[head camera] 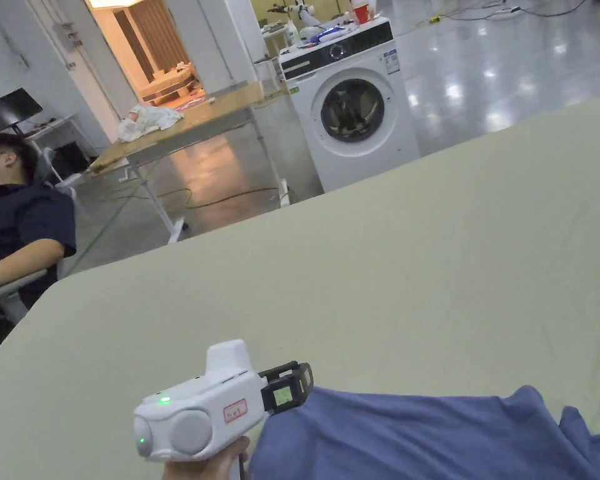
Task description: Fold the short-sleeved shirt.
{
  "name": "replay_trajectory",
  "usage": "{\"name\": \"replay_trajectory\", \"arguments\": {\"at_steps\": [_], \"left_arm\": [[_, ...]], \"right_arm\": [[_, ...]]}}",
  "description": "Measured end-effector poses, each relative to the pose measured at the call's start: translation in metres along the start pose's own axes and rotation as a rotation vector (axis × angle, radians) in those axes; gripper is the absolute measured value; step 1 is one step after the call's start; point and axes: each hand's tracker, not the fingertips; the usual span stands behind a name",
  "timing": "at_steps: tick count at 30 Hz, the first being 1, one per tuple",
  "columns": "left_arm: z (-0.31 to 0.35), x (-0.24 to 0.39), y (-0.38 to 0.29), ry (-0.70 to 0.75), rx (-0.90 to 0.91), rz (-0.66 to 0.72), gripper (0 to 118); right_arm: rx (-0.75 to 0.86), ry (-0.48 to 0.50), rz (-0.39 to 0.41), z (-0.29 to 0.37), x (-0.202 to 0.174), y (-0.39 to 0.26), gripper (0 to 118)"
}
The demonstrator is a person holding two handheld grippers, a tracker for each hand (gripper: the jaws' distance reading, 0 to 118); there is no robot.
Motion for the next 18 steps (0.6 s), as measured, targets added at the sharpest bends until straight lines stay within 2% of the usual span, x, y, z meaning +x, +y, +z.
{"name": "replay_trajectory", "arguments": {"at_steps": [2, 4, 5, 7, 8, 9, 10, 11, 12, 15, 16, 17, 18], "left_arm": [[-0.04, -0.007, 0.003, 0.049, -0.102, -0.006, 71], [-0.07, -0.01, -0.004, 0.082, -0.191, 0.012, 68], [-0.078, -0.01, -0.007, 0.096, -0.203, 0.017, 60], [-0.079, -0.01, -0.012, 0.089, -0.165, 0.028, 54], [-0.077, -0.01, -0.012, 0.081, -0.138, 0.038, 46], [-0.076, -0.009, -0.01, 0.07, -0.153, 0.035, 30], [-0.076, -0.009, -0.009, 0.028, -0.163, 0.029, 4], [-0.079, -0.007, -0.009, -0.016, -0.184, 0.025, 0], [-0.08, 0.0, -0.012, 0.055, -0.197, -0.015, 0], [-0.087, 0.005, -0.013, 0.062, -0.205, -0.028, 0], [-0.087, 0.007, -0.012, 0.066, -0.21, -0.034, 0], [-0.087, 0.008, -0.012, 0.068, -0.218, -0.054, 0], [-0.088, 0.008, -0.011, 0.069, -0.228, -0.072, 0]], "right_arm": [[-0.023, -0.035, 0.003, 0.002, 0.008, -0.002, 0], [-0.045, -0.073, 0.0, 0.003, 0.016, -0.006, 0], [-0.056, -0.091, -0.008, 0.003, 0.019, -0.008, 0], [-0.078, -0.117, -0.017, 0.002, 0.026, -0.01, 0], [-0.082, -0.123, -0.019, 0.001, 0.028, -0.011, 0], [-0.088, -0.124, -0.025, -0.001, 0.03, -0.011, 0], [-0.097, -0.119, -0.038, -0.003, 0.034, -0.012, 0], [-0.103, -0.112, -0.048, -0.007, 0.036, -0.01, 0], [-0.107, -0.106, -0.055, -0.015, 0.038, -0.006, 0], [-0.103, -0.08, -0.047, -0.043, 0.043, 0.02, 2], [-0.127, -0.064, -0.046, -0.058, 0.043, 0.033, 16], [-0.181, -0.053, -0.05, -0.074, 0.045, 0.043, 37], [-0.231, -0.043, -0.055, -0.094, 0.048, 0.053, 63]]}}
